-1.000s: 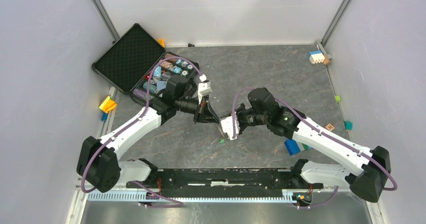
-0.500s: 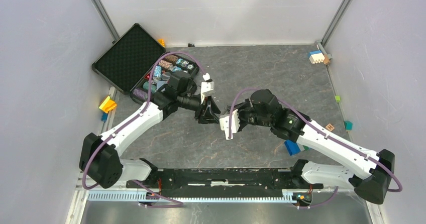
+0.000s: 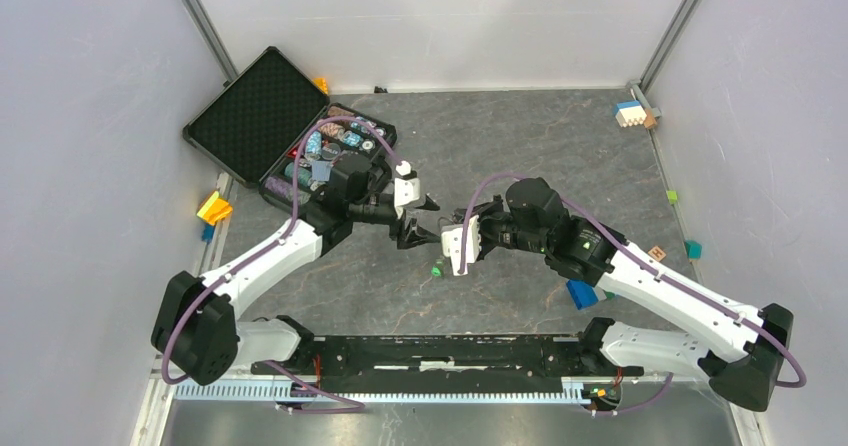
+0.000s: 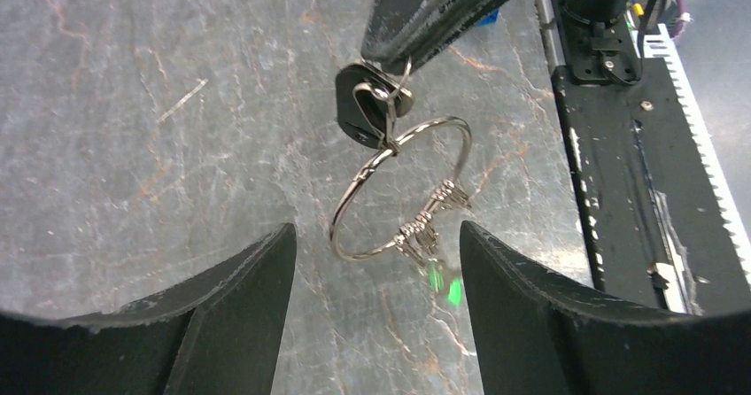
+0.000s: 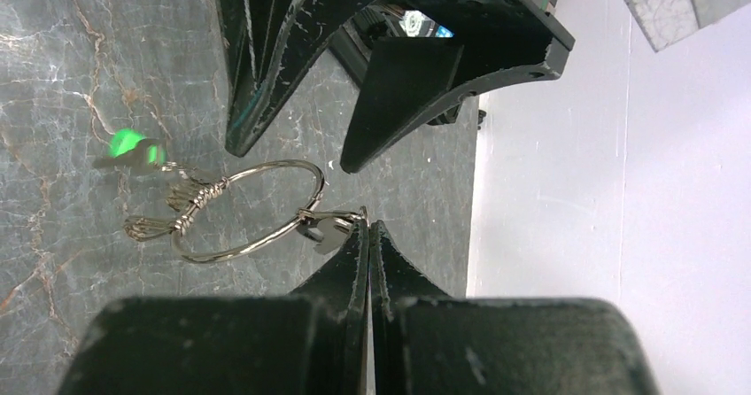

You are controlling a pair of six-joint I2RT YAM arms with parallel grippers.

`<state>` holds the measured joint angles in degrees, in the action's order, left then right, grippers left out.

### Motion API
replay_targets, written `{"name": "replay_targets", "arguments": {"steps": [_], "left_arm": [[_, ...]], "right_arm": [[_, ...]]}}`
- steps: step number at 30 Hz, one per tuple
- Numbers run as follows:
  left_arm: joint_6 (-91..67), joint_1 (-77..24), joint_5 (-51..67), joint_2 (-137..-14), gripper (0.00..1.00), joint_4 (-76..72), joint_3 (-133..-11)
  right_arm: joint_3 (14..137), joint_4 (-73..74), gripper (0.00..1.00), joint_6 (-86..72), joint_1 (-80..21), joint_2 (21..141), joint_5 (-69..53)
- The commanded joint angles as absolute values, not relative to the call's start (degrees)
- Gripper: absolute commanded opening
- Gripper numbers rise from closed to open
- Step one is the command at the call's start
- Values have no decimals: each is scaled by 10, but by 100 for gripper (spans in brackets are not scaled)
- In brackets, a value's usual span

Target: Put the keys on the keyring

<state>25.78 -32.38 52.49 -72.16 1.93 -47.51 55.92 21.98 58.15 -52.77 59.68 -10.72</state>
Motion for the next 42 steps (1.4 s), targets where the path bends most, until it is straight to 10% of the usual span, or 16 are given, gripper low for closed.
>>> {"name": "replay_targets", "arguments": {"steps": [1,11,21,42], "left_arm": [[252,-327,520,-722,74,-84,-458],[256,-335,542,-762,64,-95,-478],[287,-338,534,-759,2,-14,-502],[388,-384,258,-676,2,434,-679]], "right_arm": [[585,203,0,562,-531,586,-121],[586,201,0,553,-531,588,-127],[562,183,0,552,-529,576,-104],[423,53,3,498,-511,580,-82]]}}
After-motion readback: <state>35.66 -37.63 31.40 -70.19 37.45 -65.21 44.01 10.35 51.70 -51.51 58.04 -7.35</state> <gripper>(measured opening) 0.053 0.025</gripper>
